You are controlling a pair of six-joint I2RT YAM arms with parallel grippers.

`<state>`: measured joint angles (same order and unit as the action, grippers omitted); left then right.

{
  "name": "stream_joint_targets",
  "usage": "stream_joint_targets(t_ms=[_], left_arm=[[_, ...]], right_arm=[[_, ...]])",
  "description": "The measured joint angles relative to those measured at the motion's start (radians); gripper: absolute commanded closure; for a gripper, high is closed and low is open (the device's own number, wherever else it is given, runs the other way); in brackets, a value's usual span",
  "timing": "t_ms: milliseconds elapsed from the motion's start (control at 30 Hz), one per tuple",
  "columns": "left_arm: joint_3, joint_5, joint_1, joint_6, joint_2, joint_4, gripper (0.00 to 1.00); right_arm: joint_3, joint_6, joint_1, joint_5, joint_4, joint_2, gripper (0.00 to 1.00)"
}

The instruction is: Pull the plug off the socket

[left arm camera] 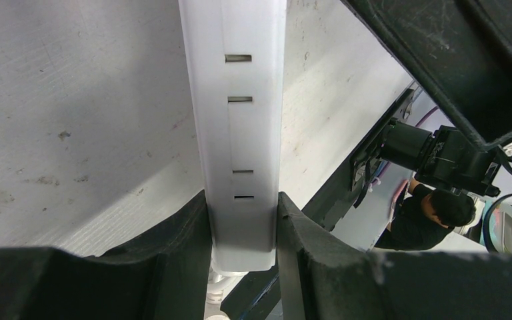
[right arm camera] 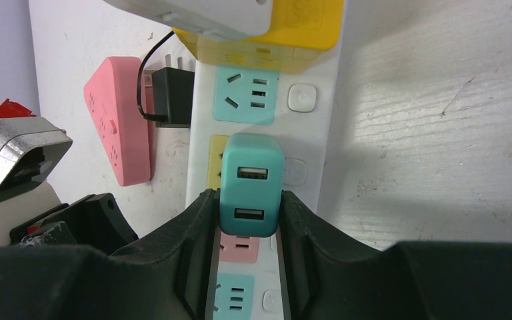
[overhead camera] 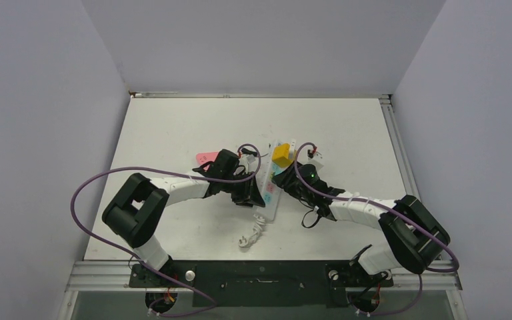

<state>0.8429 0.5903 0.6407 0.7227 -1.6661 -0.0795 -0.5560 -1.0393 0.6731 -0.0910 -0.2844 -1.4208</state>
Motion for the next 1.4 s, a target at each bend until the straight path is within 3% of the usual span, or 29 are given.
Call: stream_joint_targets(t_ms=[500,1033,1400], left_arm=[[0.002,0.005,0.0,0.002,-0.004,0.004,1.0],[0.002,0.006,0.0,0.002,-0.005,0.002,1.0],[0.004,0.006,0.0,0.002,-0.006,0.004,1.0]], right_arm=[[0.078,-0.021,-0.064,0.123,-0.135,0.0,0.86],[-0.013,0.027,0.027,-0.049,0.029,0.005,0.87],[0.07,-0.017,-0.047,0.082,-0.103,0.013,0.88]])
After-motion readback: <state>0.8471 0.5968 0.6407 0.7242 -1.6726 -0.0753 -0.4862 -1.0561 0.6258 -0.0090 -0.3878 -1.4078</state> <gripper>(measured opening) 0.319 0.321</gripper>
